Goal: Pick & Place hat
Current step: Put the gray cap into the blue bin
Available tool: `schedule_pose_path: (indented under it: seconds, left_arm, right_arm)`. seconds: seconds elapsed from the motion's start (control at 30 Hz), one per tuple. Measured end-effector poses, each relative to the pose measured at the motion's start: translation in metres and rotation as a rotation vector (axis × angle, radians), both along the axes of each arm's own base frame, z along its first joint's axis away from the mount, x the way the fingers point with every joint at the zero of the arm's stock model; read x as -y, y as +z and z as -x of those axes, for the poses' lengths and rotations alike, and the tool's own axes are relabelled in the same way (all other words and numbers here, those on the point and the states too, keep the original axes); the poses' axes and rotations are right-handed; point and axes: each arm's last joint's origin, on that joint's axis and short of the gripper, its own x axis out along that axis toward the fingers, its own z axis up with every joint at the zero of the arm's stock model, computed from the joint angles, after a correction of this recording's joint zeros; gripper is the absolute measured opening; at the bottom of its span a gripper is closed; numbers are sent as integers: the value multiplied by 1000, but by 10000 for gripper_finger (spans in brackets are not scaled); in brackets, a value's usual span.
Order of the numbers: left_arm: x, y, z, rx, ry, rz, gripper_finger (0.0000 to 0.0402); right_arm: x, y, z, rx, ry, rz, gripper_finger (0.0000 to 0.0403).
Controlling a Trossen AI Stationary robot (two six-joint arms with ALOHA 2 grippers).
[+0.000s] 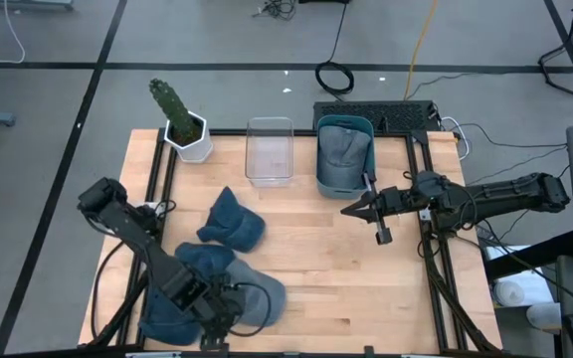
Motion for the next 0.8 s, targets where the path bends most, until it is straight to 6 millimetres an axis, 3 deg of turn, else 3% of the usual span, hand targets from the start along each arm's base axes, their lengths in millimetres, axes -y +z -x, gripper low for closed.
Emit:
schedule_pose_path:
  seconds: [0.33, 0.6, 0.8]
  left_arm:
    - [3, 3, -20, 140, 16, 71, 274]
    - [-8, -7, -5, -21, 70, -65, 273]
    - [-8, -9, 0, -7, 74, -155, 273]
  right_arm:
    - [0, 0, 0, -1, 0, 2, 0]
    - [0, 0, 0, -4, 0, 2, 0]
    - [0, 0, 0, -4, 0, 2, 0]
